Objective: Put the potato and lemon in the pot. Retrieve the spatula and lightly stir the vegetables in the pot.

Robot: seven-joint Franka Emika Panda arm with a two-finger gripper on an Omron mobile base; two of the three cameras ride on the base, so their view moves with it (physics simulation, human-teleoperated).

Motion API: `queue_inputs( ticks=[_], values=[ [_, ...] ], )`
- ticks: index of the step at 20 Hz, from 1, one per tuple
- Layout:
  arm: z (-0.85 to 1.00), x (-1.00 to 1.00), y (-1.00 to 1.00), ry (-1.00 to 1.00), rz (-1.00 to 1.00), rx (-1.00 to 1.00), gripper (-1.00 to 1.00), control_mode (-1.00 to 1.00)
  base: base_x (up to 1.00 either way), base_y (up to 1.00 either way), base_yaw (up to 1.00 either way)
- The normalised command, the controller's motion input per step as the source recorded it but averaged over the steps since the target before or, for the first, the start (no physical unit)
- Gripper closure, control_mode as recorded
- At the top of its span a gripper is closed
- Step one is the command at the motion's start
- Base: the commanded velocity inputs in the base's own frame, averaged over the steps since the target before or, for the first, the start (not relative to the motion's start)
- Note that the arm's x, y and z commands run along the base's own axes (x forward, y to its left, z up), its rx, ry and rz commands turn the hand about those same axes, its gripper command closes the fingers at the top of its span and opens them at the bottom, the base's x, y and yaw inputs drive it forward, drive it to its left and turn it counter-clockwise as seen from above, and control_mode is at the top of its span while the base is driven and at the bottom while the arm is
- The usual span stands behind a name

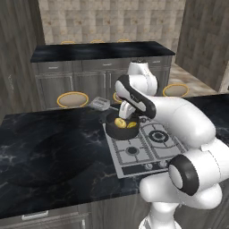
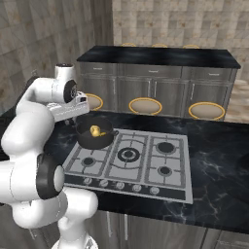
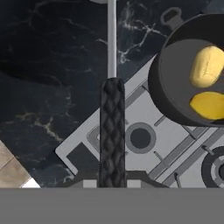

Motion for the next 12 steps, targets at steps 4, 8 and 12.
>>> queue_inputs(
  ticks=[4,8,12],
  values=[
    [0.0,0.02,-0.64,0.25,0.0,-0.11,1.0,-1.0,0.0,0.0,0.0],
    [0.08,0.07,-0.73,0.19,0.0,-0.07,1.0,-1.0,0.0,0.0,0.0],
    [0.0,0.04,-0.51,0.15,-0.01,-0.06,1.0,-1.0,0.0,0.0,0.0]
  ],
)
